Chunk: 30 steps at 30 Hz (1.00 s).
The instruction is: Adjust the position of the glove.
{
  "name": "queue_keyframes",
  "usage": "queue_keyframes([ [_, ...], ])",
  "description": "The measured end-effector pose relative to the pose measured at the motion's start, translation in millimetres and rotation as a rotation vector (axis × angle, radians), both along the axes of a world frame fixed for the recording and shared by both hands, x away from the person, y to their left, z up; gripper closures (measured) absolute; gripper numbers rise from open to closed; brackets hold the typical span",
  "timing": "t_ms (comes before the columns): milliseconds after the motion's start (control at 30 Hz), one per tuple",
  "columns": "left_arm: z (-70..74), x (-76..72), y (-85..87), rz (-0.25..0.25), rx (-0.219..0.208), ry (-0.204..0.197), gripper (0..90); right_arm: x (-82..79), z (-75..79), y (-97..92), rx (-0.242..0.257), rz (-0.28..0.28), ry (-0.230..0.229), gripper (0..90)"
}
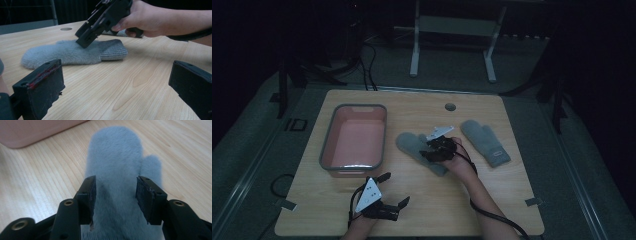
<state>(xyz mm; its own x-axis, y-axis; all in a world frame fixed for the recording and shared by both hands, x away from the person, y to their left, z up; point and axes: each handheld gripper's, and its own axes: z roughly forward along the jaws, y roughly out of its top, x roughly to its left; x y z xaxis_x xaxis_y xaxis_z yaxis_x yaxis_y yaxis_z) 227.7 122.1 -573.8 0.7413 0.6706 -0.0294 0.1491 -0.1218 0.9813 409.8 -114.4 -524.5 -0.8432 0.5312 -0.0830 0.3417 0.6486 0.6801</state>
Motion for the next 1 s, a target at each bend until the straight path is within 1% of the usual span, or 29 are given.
queue_keyframes([
  [133,0.1,-0.3,-0.2,-0.002,0.004,-0.004,0.4,4.4,-6.8,5.5,-0.020,0.013,0.007,51.2],
  [200,0.0,-0.1,0.0,-0.002,-0.001,0.001,0.4,6.6,-11.7,6.6,-0.040,0.005,0.023,51.0],
  [233,0.0,0.0,0.0,-0.001,-0.002,0.001,0.4,7.4,-14.2,6.7,-0.051,0.001,0.023,51.5],
  [267,0.0,0.0,0.0,0.000,-0.002,0.001,0.4,8.3,-16.7,6.9,-0.056,-0.007,0.036,52.0],
  [400,-0.1,-0.1,-0.2,0.001,0.002,0.000,0.4,8.3,-23.3,7.0,-0.050,-0.022,0.046,55.1],
  [433,-0.1,0.0,-0.2,0.001,0.002,0.001,0.4,8.5,-23.9,6.7,-0.044,-0.023,0.050,56.5],
  [500,0.0,0.2,0.0,0.000,0.001,0.001,0.4,7.0,-24.7,6.6,-0.049,-0.022,0.031,59.9],
  [533,-0.1,0.2,0.0,-0.001,0.002,0.002,0.4,5.4,-25.5,6.8,-0.047,-0.026,0.023,64.1],
  [600,-0.1,-0.1,-0.3,0.001,0.002,0.000,0.4,1.5,-26.6,7.7,-0.029,-0.053,0.029,72.4],
  [667,-0.1,-0.1,-0.4,0.001,0.004,0.000,0.4,-2.0,-27.2,8.2,-0.011,-0.093,0.037,78.2],
  [767,-0.1,-0.1,-0.5,0.003,0.004,-0.001,0.4,-6.5,-25.7,10.5,0.021,-0.164,0.050,81.8],
  [800,-0.1,-0.1,-0.5,0.003,0.004,0.000,0.4,-8.6,-24.0,11.5,0.029,-0.187,0.048,82.2],
  [867,-0.1,0.1,-0.4,0.002,0.003,-0.001,0.4,-12.1,-19.3,11.3,0.069,-0.261,0.054,82.7],
  [933,-0.1,0.1,-0.1,0.002,0.003,0.002,0.4,-16.1,-12.8,9.8,0.119,-0.332,0.043,82.9],
  [1000,-0.1,0.1,-0.2,0.002,0.002,0.002,0.4,-19.8,-6.5,7.3,0.166,-0.417,0.035,83.0],
])
